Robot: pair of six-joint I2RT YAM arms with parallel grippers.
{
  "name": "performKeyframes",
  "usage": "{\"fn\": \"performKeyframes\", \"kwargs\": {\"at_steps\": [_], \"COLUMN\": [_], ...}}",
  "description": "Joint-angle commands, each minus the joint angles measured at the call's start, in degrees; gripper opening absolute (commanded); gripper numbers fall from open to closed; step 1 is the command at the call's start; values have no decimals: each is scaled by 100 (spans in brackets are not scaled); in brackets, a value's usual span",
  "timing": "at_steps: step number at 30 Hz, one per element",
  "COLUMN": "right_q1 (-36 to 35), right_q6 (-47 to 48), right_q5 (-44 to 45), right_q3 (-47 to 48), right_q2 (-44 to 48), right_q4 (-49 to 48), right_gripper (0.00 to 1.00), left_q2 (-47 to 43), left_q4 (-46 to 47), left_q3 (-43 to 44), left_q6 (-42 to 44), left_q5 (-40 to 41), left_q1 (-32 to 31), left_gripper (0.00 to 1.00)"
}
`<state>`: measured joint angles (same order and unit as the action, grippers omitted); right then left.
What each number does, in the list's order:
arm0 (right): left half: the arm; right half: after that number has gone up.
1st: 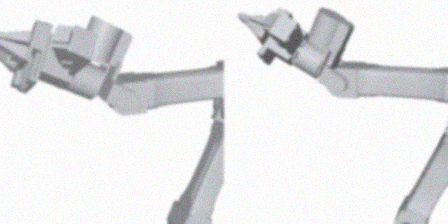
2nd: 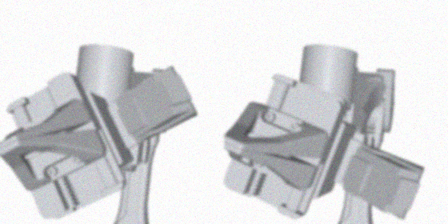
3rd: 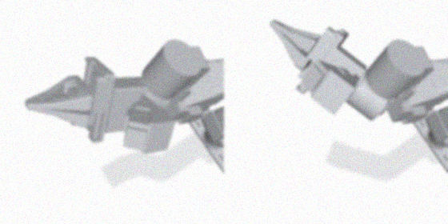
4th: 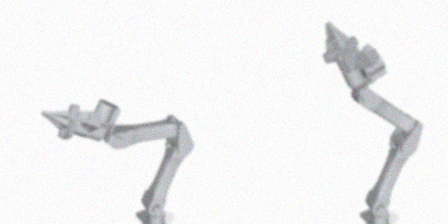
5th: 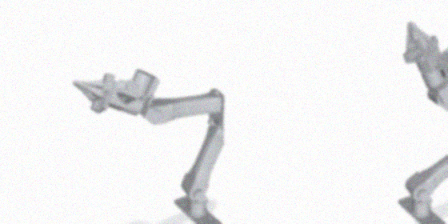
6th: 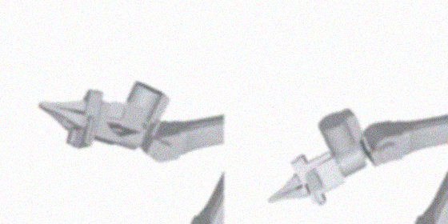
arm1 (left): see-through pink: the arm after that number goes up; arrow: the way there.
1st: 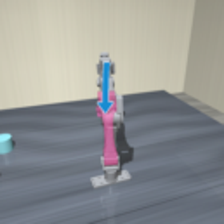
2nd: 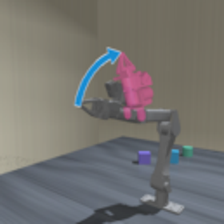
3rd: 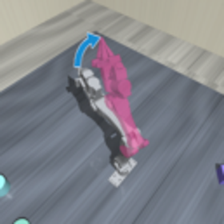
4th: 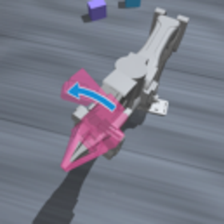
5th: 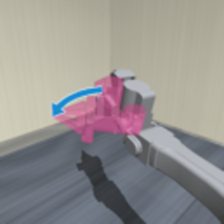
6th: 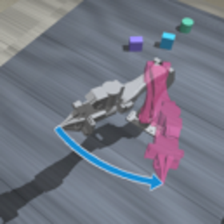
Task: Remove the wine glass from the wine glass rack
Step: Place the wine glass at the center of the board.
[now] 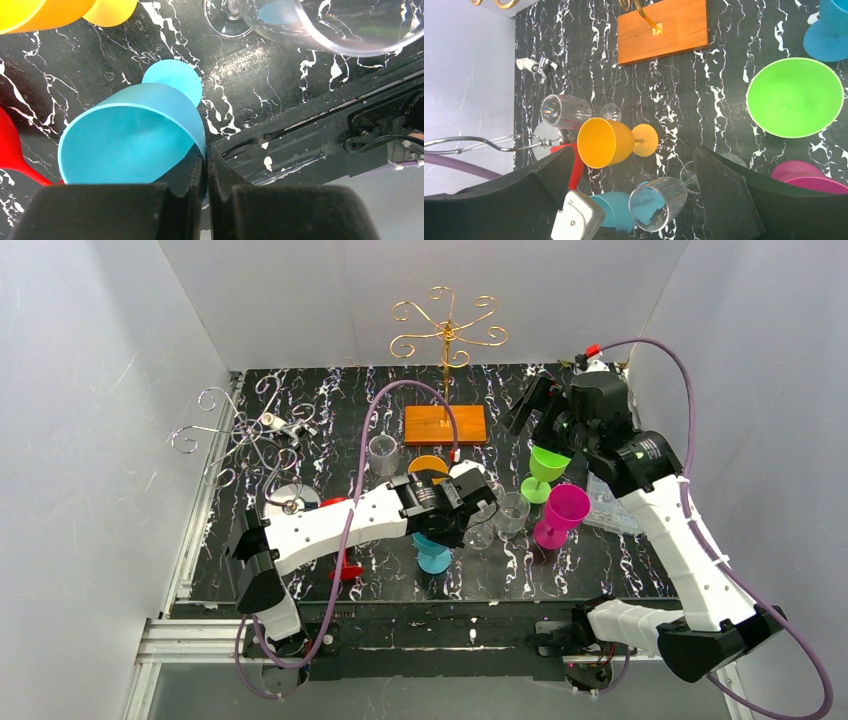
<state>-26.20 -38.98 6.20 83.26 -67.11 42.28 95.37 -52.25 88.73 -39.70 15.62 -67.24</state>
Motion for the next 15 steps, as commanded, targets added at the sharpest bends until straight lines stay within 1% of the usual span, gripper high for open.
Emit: {"fn": "performKeyframes", "kwargs": {"at_steps": [1,6,9,12,15], "right_q1": [36,36,36,36,36], "right_q6": [42,27,22,33,48], "right_q5": [-82,-143,-186,-226,-259], "right_q3": [-129,-202,-235,-229,-201], "right_q2": [192,232,251,258,267], "right_q4": [-67,-71,-68,-26,35], "right_gripper": [98,98,98,98,98], "left_q2": [-97,-109,-126,-176,-264], "left_q4": [329,391,388,383,322], "left_q3": [-160,-190,-196,-187,-131], "left_q6": [-124,-79,-34,7,53], "left_q5": [108,122,139,177,204], "left_q1": [-42,-52,-53,-52,-52], "left_gripper": [0,1,11,24,32]}}
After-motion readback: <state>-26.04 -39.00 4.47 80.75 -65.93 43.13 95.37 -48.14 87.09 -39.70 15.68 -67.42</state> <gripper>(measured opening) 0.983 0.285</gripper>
